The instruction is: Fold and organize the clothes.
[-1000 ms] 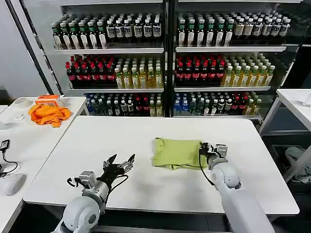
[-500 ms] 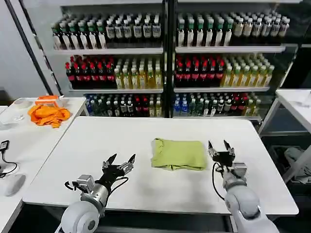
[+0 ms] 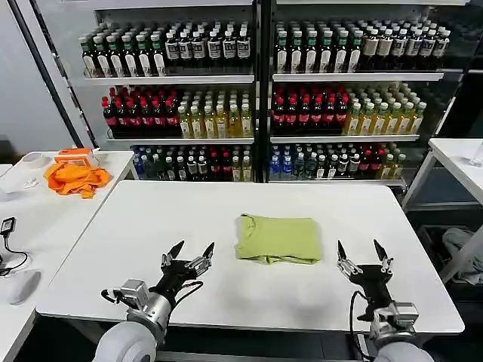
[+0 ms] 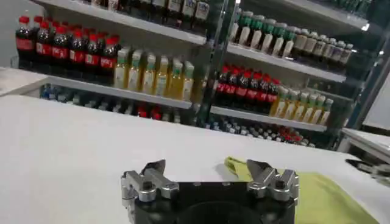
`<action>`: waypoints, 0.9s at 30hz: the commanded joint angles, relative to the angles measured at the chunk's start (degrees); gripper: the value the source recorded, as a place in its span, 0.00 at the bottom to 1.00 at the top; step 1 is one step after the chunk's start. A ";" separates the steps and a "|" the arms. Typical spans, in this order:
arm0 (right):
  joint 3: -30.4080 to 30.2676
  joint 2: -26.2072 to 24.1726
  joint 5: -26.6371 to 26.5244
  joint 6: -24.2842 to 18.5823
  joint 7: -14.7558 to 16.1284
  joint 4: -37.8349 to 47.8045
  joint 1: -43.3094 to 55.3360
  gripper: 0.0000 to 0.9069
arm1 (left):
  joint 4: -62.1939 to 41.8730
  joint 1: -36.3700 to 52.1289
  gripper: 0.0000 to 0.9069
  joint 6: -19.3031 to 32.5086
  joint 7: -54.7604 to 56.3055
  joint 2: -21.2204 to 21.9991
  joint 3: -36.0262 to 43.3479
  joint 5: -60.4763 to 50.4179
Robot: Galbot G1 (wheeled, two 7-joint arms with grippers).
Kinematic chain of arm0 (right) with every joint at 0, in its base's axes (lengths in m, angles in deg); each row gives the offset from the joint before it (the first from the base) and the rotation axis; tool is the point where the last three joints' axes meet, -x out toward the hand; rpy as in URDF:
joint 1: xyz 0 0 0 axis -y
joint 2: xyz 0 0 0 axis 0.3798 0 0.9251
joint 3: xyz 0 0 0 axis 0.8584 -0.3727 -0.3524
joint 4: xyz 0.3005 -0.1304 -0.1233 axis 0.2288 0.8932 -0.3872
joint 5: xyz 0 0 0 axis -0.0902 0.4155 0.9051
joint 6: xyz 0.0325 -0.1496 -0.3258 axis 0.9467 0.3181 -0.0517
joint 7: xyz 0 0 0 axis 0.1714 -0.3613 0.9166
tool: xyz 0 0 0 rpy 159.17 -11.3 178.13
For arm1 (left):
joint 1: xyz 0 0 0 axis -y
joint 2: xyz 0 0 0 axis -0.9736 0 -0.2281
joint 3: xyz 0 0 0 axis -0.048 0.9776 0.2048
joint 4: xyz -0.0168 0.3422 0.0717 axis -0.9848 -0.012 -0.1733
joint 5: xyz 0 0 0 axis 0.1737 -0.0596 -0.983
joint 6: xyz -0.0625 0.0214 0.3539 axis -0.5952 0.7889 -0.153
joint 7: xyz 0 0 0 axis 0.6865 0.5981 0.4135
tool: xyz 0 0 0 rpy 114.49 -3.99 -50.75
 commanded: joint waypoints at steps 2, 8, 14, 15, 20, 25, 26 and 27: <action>2.31 0.27 1.54 -2.04 1.03 -4.12 -6.82 1.00 | 0.50 -0.75 1.00 0.39 0.03 -0.26 -0.57 -0.93; 2.02 0.26 2.19 -2.21 0.99 -4.83 -7.00 1.00 | 0.51 -0.63 1.00 0.54 0.13 -0.54 -1.19 -1.50; 1.73 -0.05 2.58 -1.54 0.19 -4.98 -6.27 1.00 | 0.40 -0.95 1.00 0.64 0.09 -1.18 -2.35 -1.38; 1.67 -0.06 2.64 -1.50 0.14 -4.94 -6.21 1.00 | 0.38 -1.06 1.00 0.65 0.07 -1.30 -2.68 -1.33; 1.28 -0.26 3.09 -1.28 0.06 -4.95 -6.10 1.00 | 0.72 -1.73 1.00 0.67 0.03 -2.11 -3.91 -1.21; 0.83 -0.52 3.12 -1.24 -0.46 -4.78 -5.70 1.00 | 1.21 -2.45 1.00 0.65 0.02 -2.67 -4.92 -1.28; 0.73 -0.64 3.08 -1.19 -0.58 -4.63 -5.52 1.00 | 1.40 -2.64 1.00 0.67 -0.01 -2.80 -5.31 -1.27; 0.68 -0.70 3.10 -1.16 -0.60 -4.56 -5.45 1.00 | 1.55 -2.81 1.00 0.67 -0.03 -2.91 -5.76 -1.22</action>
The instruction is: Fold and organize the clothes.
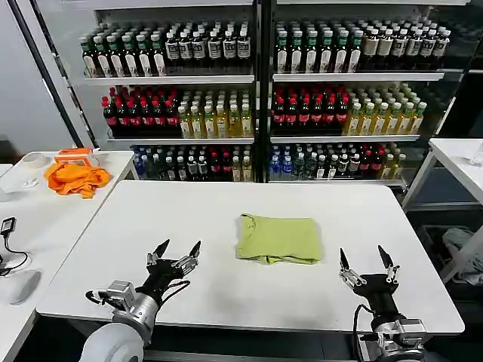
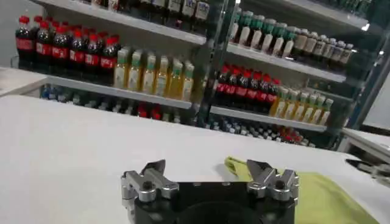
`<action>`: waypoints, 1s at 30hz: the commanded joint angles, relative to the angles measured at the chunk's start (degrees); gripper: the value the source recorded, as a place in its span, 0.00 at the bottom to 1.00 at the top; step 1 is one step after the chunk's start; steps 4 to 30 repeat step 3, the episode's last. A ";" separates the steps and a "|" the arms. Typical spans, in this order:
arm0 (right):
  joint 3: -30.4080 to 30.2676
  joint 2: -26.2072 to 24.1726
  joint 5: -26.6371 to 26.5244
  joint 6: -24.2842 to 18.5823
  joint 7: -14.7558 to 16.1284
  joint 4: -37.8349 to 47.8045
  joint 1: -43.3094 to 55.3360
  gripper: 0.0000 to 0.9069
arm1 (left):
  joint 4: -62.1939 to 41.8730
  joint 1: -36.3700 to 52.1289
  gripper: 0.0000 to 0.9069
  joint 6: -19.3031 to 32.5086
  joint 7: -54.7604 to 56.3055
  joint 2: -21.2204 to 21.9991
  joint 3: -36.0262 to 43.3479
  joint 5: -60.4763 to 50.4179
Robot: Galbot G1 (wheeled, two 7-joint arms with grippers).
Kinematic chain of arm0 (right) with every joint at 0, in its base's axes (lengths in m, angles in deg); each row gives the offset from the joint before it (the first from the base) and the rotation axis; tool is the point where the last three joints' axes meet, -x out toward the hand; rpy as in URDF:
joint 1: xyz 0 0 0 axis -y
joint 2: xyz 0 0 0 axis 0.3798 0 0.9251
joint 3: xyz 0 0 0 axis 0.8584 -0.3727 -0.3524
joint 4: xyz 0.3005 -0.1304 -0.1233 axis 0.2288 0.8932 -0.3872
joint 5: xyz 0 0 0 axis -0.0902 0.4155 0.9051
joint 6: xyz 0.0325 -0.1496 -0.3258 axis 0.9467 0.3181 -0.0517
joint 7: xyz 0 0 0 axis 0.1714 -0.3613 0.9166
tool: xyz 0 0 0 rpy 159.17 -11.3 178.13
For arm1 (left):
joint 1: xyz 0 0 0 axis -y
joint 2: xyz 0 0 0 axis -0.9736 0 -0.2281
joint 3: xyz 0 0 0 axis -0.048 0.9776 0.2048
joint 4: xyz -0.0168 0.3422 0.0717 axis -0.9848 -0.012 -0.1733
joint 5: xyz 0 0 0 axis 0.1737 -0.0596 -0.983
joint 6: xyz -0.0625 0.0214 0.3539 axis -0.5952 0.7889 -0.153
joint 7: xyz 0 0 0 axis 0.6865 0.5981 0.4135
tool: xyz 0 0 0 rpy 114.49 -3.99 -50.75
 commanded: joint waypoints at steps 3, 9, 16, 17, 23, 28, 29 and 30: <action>-0.47 -0.45 0.08 0.09 -0.70 -0.03 0.16 1.00 | 1.24 -1.49 1.00 -0.01 -0.13 -1.13 -3.55 0.29; -0.47 -0.45 0.08 0.09 -0.70 -0.03 0.16 1.00 | 1.24 -1.49 1.00 -0.01 -0.13 -1.13 -3.55 0.29; -0.47 -0.45 0.08 0.09 -0.70 -0.03 0.16 1.00 | 1.24 -1.49 1.00 -0.01 -0.13 -1.13 -3.55 0.29; -0.47 -0.45 0.08 0.09 -0.70 -0.03 0.16 1.00 | 1.24 -1.49 1.00 -0.01 -0.13 -1.13 -3.55 0.29; -0.47 -0.45 0.08 0.09 -0.70 -0.03 0.16 1.00 | 1.24 -1.49 1.00 -0.01 -0.13 -1.13 -3.55 0.29; -0.47 -0.45 0.08 0.09 -0.70 -0.03 0.16 1.00 | 1.24 -1.49 1.00 -0.01 -0.13 -1.13 -3.55 0.29; -0.47 -0.45 0.08 0.09 -0.70 -0.03 0.16 1.00 | 1.24 -1.49 1.00 -0.01 -0.13 -1.13 -3.55 0.29; -0.47 -0.45 0.08 0.09 -0.70 -0.03 0.16 1.00 | 1.24 -1.49 1.00 -0.01 -0.13 -1.13 -3.55 0.29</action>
